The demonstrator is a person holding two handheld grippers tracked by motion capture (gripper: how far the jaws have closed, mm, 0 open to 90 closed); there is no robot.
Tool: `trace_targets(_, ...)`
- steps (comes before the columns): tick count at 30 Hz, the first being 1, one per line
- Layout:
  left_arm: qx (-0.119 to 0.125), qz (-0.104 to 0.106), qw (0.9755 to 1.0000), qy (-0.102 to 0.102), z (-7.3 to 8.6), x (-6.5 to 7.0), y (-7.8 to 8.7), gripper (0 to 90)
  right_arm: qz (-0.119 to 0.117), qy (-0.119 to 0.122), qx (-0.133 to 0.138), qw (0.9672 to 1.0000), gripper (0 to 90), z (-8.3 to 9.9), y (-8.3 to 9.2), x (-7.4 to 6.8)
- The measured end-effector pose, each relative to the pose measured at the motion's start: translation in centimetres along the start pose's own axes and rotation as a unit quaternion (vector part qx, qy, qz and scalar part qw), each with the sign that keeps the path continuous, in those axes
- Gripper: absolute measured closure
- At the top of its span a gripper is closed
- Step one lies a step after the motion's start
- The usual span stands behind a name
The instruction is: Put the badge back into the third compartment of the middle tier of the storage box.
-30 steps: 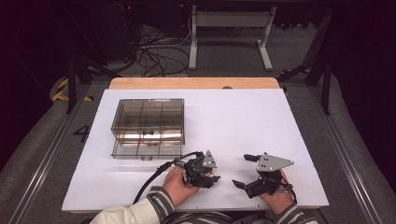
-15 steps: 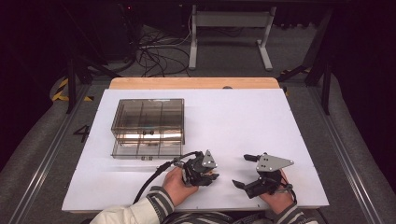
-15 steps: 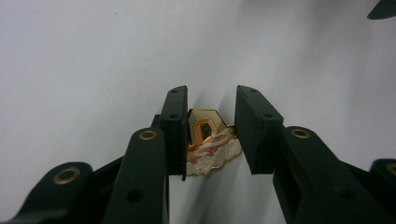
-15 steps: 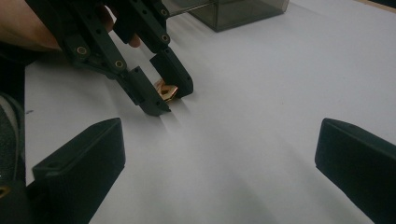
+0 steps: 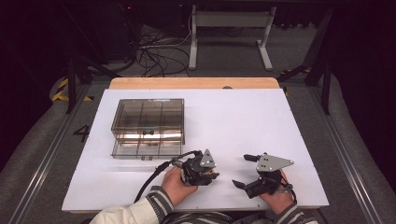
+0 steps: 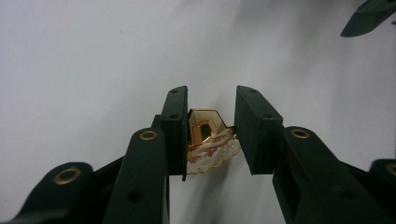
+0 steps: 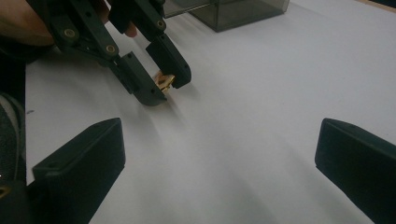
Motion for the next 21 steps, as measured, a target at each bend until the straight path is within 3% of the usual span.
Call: trace_targets(21, 0.049, -0.012, 0.9987, 0.002, -1.6, -0.9, 3.9, 66.3, 0.000, -0.002, 0.000, 1.0000, 2.1, 0.0, 0.0, 0.1)
Point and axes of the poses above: each handheld gripper's, and its own axes: y roughly backward along the jaws, z roughly out of its underside, x roughly to its right, the point moved 6 cm from there along -y, roughly forward along the jaws, and after that the axes turned 7 degrees about y, right-handed, at the moved point
